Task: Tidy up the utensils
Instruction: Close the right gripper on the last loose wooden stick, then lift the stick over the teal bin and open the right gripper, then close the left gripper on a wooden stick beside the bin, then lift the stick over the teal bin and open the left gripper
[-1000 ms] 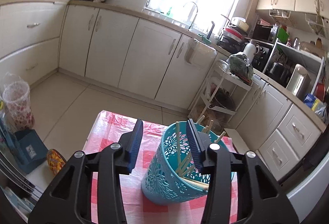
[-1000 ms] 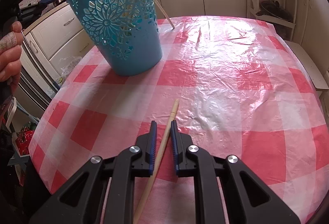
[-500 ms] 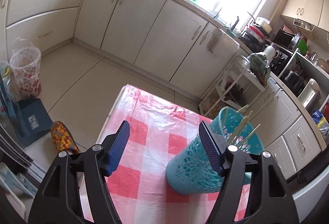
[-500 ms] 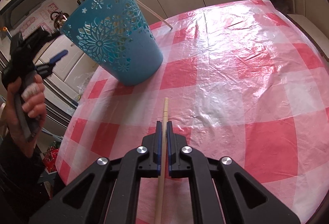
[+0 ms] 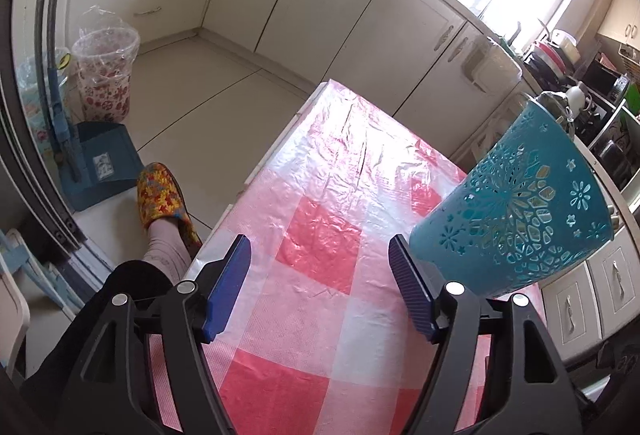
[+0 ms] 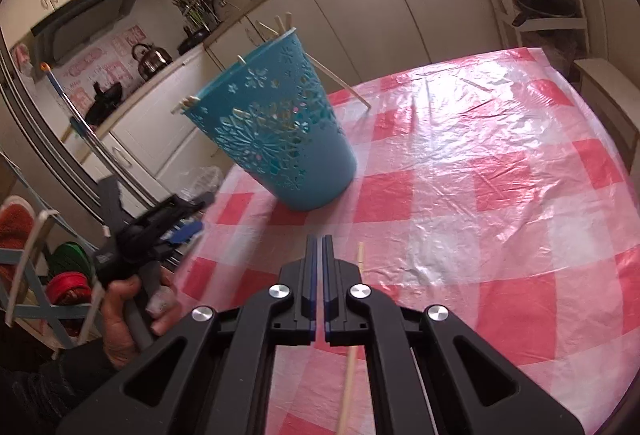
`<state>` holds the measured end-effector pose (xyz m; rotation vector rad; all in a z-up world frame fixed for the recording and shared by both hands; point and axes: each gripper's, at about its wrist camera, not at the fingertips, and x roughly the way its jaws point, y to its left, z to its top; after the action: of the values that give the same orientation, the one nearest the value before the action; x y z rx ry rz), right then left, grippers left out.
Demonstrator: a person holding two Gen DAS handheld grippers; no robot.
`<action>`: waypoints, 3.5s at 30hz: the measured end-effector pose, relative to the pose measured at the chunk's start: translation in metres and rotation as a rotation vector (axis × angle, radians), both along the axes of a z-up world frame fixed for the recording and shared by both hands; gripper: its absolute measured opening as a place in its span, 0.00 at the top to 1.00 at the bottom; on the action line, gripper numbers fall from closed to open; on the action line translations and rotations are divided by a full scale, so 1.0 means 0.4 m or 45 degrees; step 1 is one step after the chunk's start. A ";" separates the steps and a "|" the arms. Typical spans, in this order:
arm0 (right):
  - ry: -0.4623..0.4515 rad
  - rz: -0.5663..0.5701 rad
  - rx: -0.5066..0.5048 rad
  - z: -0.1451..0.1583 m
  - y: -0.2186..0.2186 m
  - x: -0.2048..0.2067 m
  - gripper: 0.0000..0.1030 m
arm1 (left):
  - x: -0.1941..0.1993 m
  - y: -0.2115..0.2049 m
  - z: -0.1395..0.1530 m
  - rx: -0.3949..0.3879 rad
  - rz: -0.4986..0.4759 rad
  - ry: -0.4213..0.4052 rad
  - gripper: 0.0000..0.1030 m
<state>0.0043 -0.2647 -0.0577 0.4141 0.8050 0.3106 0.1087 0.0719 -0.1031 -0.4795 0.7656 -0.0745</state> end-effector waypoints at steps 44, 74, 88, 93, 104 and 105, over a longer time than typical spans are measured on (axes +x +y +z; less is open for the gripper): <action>-0.651 -0.180 -0.064 0.304 0.110 0.327 0.82 | -0.008 -0.054 0.008 0.070 -0.136 -0.079 0.25; 0.063 -0.302 0.171 -0.040 -0.235 0.227 0.47 | 0.341 -0.227 0.014 0.837 -1.094 0.040 0.67; 0.039 -0.311 0.168 -0.026 -0.245 0.229 0.44 | 0.237 -0.148 0.017 0.625 -0.830 0.229 0.95; 0.013 -0.300 0.199 -0.001 -0.241 0.208 0.44 | 0.017 -0.084 0.026 0.533 -0.734 0.324 0.95; 0.009 -0.305 0.350 0.002 -0.205 0.057 0.42 | -0.115 -0.121 0.096 0.507 -0.676 0.344 0.72; 0.011 -0.311 0.362 0.000 -0.205 0.043 0.42 | -0.094 -0.134 0.101 0.524 -0.662 0.321 0.67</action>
<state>0.0216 -0.3465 -0.0579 0.7743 0.7111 0.1949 0.0712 0.0183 -0.0625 0.1134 1.1093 -0.3376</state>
